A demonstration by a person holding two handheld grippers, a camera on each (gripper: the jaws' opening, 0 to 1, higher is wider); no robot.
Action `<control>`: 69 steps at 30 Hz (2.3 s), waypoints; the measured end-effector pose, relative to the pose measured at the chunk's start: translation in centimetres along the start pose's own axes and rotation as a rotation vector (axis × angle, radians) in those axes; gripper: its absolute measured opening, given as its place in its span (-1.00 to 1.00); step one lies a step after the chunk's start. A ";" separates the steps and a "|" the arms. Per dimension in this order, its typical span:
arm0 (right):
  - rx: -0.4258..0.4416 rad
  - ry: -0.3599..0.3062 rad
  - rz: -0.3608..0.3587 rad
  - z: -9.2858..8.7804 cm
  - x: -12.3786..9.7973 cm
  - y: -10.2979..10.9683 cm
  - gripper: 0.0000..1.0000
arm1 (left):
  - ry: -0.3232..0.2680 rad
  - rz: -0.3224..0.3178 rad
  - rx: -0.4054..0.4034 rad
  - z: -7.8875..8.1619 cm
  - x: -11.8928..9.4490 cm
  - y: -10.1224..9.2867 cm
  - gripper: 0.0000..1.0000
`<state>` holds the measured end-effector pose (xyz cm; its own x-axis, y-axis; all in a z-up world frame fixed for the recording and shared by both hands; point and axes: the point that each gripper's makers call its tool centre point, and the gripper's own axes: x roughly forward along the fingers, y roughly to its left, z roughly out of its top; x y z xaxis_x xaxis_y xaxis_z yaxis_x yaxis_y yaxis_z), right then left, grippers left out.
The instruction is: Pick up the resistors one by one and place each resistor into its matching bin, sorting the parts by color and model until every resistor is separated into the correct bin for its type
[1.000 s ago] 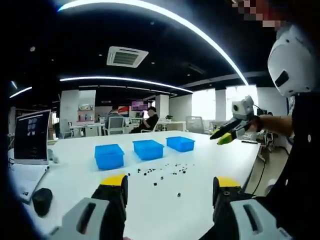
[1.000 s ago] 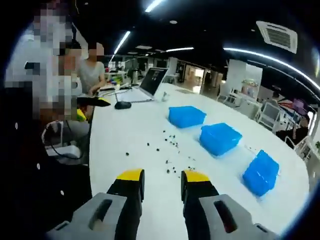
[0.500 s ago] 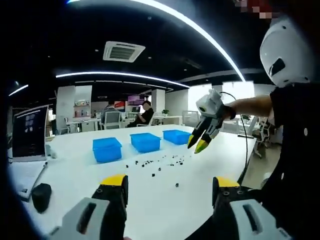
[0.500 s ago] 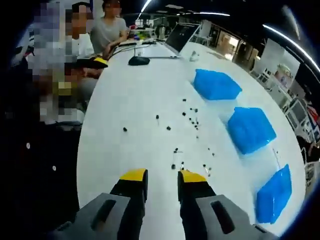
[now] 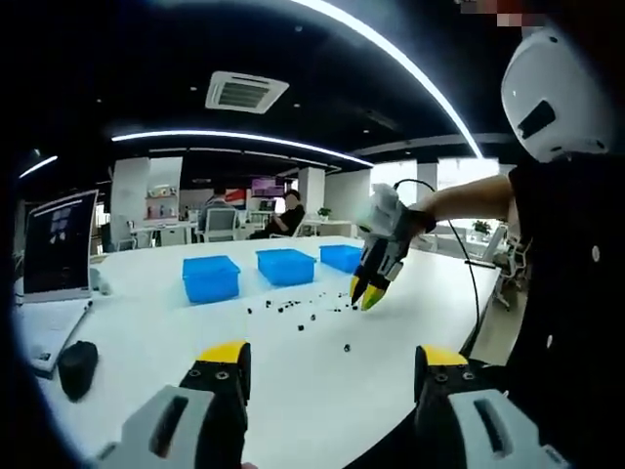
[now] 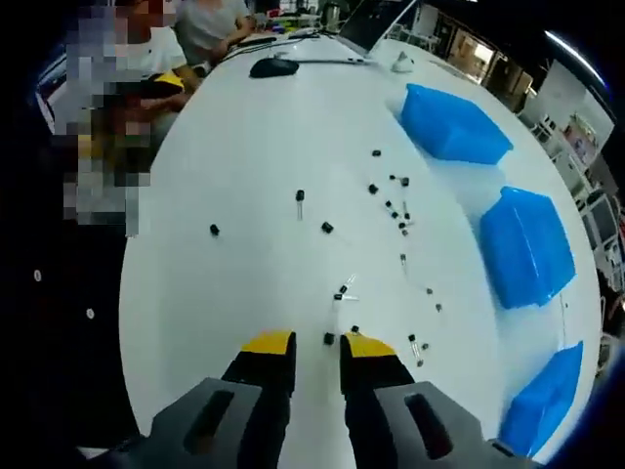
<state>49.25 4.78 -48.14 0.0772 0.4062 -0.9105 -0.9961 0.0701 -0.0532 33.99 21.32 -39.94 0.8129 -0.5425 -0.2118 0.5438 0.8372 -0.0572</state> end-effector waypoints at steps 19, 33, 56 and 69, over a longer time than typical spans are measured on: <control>0.055 -0.045 0.003 -0.1 -0.3 0.8 -0.86 | -0.033 0.030 0.011 1.4 -0.3 0.5 0.36; 0.245 -0.768 -0.202 3.8 -12.8 3.5 -0.86 | -0.123 0.087 0.013 4.4 -0.3 1.3 0.37; 0.437 -1.088 -0.462 1.4 -17.8 4.2 -0.86 | -0.183 0.184 -0.011 5.9 -0.7 3.2 0.36; 0.358 -1.111 -0.388 10.8 -16.3 -3.8 -0.86 | -0.203 0.235 -0.032 5.5 -1.0 3.9 0.36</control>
<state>52.28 7.75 -28.67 0.5337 0.8456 -0.0066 -0.8451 0.5336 0.0324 36.46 24.71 -34.56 0.9422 -0.3341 -0.0240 0.3322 0.9412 -0.0614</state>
